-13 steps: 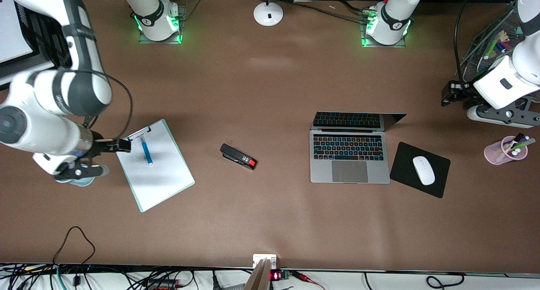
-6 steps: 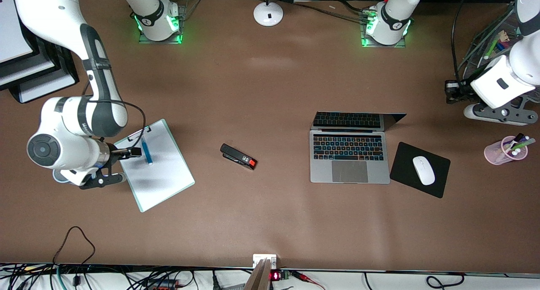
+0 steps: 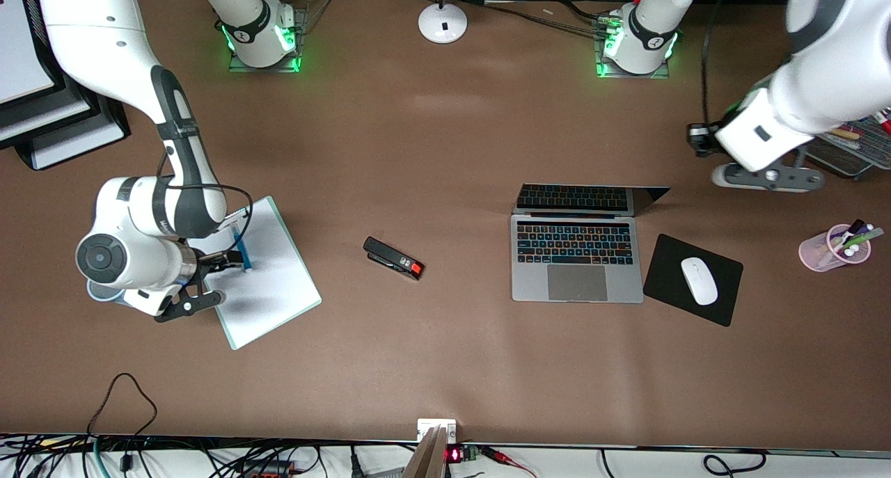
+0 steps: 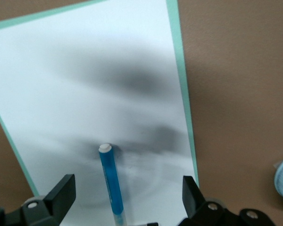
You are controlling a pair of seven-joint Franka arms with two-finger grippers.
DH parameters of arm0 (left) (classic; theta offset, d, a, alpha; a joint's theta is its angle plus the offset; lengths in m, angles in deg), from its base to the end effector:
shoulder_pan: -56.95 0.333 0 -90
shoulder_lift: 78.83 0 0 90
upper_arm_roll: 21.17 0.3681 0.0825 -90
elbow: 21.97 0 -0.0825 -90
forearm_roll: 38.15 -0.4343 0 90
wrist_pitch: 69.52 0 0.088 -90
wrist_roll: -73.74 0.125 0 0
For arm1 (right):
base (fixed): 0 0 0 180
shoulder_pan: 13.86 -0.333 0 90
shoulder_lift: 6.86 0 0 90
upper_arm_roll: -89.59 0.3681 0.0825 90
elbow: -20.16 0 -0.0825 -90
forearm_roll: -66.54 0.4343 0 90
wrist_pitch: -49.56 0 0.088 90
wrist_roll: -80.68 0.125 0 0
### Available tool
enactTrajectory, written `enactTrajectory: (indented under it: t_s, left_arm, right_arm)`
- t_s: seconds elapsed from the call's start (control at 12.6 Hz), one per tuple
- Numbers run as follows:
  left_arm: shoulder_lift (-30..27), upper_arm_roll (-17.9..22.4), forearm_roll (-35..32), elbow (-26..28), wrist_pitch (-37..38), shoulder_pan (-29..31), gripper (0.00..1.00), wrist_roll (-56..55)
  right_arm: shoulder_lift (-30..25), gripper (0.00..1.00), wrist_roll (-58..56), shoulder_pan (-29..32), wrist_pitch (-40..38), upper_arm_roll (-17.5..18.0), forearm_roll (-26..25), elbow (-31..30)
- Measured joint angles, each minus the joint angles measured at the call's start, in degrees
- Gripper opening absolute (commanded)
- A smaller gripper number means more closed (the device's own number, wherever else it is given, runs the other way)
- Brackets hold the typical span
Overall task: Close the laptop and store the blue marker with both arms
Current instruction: 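Reach the right gripper to the blue marker while the left gripper nears the laptop, then grasp the blue marker with the right gripper while the left gripper pushes the lid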
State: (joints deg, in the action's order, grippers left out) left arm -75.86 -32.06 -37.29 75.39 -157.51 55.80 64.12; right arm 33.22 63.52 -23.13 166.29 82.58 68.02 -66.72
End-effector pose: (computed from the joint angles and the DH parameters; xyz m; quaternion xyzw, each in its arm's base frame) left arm 0.5894 -0.1253 0.5593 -0.9940 0.0209 0.1074 0.0080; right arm 0.7602 0.0456 0.2307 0.9809 0.1719 -0.0896 0.0180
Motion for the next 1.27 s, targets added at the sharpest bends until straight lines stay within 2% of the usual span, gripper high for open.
enactTrajectory:
  t_s: [0.16, 0.24, 0.47, 0.63, 0.79, 0.87, 0.95, 1.27]
  left_arm:
    - [-2.8, -2.5, 0.0, 8.0, -5.5, -0.1, 0.00, -1.8]
    - [-3.9, -3.7, 0.0, 11.2, -7.5, -0.1, 0.00, -2.5]
    - [-5.0, -6.1, 0.0, 17.5, -13.5, -0.2, 0.00, -3.4]
    - [-4.9, -7.0, 0.0, 21.4, -18.9, -0.2, 0.00, -4.1]
    - [-4.9, -7.4, 0.0, 25.4, -24.6, -0.2, 0.00, -4.4]
    - [-4.8, -7.4, 0.0, 27.3, -27.7, -0.2, 0.00, -4.6]
    - [-4.6, -7.4, 0.0, 28.8, -30.7, -0.2, 0.00, -4.8]
    - [-1.7, -7.4, 0.0, 30.4, -38.6, -0.2, 0.00, -5.7]
  right_arm:
    - [1.0, 1.00, -0.3, -0.2, 0.1, 0.2, 0.0, -0.1]
    - [1.3, 0.96, -0.7, -0.4, 0.1, 0.3, 0.0, -0.3]
    - [1.5, 0.89, -1.4, -1.2, 0.1, 0.4, 0.0, -1.7]
    - [1.7, 0.81, -1.6, -1.3, 0.1, 0.4, 0.0, -2.3]
    - [2.1, 0.68, -1.6, -1.3, 0.4, 0.4, 0.0, -2.4]
    - [2.3, 0.62, -1.7, -1.3, 0.7, 0.4, 0.0, -2.4]
    - [2.3, 0.60, -1.7, -1.3, 0.8, 0.4, 0.0, -2.4]
    - [2.4, 0.59, -1.7, -1.5, 3.1, 0.5, 0.0, -2.4]
